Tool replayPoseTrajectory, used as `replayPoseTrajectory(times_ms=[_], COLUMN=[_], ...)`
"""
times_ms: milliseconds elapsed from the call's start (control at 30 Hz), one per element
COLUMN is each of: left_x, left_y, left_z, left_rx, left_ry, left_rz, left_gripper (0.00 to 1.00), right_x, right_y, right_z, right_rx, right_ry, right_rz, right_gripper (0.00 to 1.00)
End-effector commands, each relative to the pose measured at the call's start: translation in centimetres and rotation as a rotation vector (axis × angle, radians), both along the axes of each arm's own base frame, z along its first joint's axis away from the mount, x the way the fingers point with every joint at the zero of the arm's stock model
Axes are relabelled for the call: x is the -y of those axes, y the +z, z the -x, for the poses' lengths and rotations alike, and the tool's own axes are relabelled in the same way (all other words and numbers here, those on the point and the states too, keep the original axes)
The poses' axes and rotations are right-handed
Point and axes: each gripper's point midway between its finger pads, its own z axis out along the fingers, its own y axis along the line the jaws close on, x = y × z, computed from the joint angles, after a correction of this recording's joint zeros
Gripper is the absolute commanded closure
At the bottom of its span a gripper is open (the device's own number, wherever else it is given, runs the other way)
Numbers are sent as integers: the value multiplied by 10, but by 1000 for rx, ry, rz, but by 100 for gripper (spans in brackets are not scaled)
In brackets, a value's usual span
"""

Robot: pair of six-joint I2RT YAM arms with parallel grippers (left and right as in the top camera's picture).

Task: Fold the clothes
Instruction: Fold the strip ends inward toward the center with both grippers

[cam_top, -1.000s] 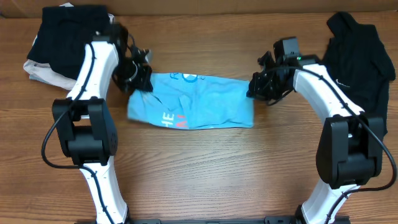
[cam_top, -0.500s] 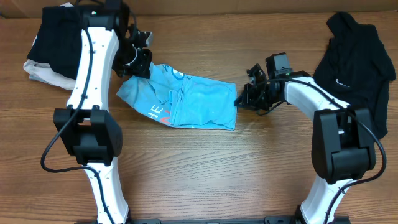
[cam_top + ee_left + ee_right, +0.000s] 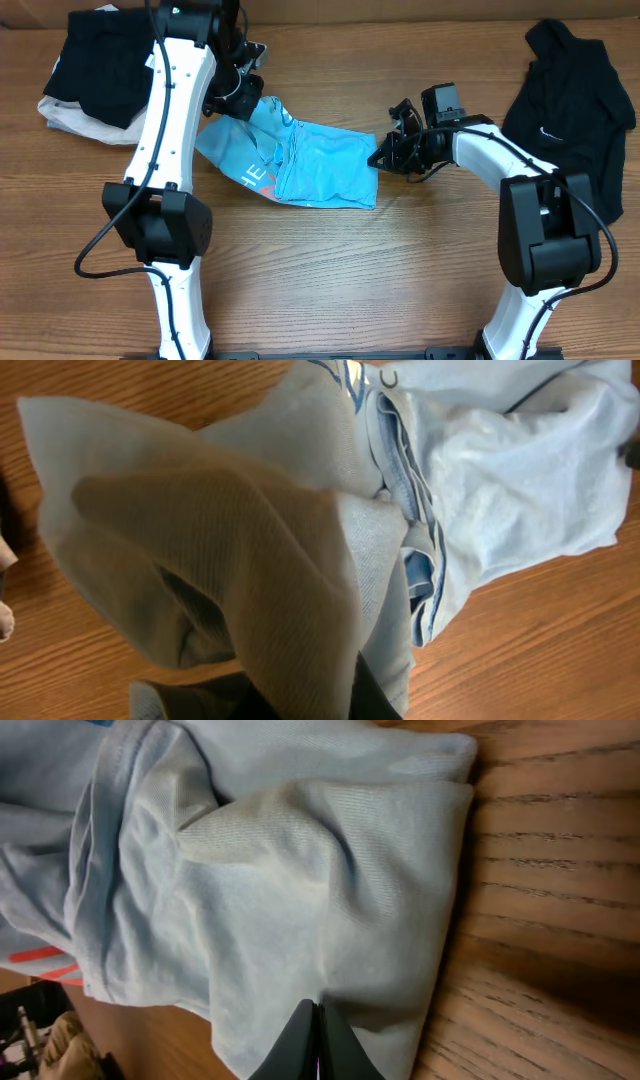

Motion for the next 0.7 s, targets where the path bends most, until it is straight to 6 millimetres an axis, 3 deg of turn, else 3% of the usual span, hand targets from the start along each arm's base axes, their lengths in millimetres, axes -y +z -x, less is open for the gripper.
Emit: replayPoseTrajectory(times_ms=[0, 233, 500, 667], left_x=[8, 34, 102, 143], left_y=[12, 12, 12, -6], left_z=[-2, 5, 13, 22], left_rx=[40, 33, 93, 76], left_ry=[-10, -21, -104, -136], left_rz=[-6, 0, -9, -3], left_gripper=[96, 96, 96, 94], right_x=[-10, -15, -4, -3], right_y=[-13, -42, -43, -44], right_z=[5, 13, 12, 13], right_rx=[-10, -94, -113, -118], right_ry=[29, 3, -25, -26], right_rz=[24, 59, 66, 73], right_gripper=[96, 96, 96, 96])
